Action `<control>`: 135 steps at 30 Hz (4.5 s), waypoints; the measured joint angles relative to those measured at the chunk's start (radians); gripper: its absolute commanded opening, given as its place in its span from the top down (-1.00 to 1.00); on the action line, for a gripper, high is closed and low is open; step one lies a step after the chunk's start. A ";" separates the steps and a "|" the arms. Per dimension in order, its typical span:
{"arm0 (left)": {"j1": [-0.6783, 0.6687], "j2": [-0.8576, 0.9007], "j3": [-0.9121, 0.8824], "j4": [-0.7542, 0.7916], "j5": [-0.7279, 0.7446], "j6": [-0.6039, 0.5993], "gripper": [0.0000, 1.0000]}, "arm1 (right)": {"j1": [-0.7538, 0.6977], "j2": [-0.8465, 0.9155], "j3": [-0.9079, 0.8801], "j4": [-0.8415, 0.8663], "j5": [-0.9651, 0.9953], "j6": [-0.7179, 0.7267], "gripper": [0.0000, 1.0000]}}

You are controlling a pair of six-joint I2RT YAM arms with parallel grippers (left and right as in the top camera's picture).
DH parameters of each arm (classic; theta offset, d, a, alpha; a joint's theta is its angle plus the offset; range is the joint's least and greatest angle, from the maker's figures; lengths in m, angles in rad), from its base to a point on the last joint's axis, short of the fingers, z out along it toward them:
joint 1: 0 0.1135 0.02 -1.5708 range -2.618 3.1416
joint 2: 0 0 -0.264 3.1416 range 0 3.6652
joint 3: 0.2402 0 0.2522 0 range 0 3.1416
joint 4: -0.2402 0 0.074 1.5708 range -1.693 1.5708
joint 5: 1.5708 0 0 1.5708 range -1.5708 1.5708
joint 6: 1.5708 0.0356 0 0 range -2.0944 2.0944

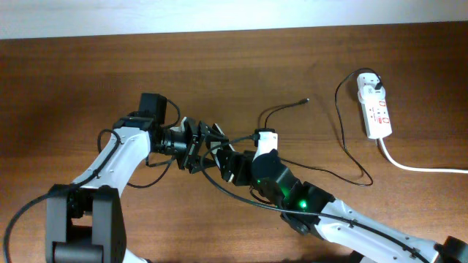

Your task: Plug charger to phone and switch on socket

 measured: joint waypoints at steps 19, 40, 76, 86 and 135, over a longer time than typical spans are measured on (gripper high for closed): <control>0.000 0.000 0.000 0.000 -0.022 0.000 -0.23 | 0.025 0.018 0.000 -0.010 -0.087 0.002 0.40; 0.012 0.000 0.000 -0.007 -0.014 -0.014 -0.76 | 0.020 0.027 -0.002 -0.022 -0.116 0.034 0.92; 0.159 -1.180 -0.266 -0.262 -0.590 0.107 -0.98 | -0.017 -0.149 0.008 -0.127 -0.483 0.239 0.92; 0.159 -0.998 -0.310 -0.041 -0.497 0.004 -0.98 | -0.050 -0.149 0.008 -0.156 -0.492 0.346 0.92; 0.156 -0.791 -0.313 -0.001 -0.241 -0.443 -0.21 | -0.053 -0.146 0.007 -0.014 -0.499 0.834 0.92</control>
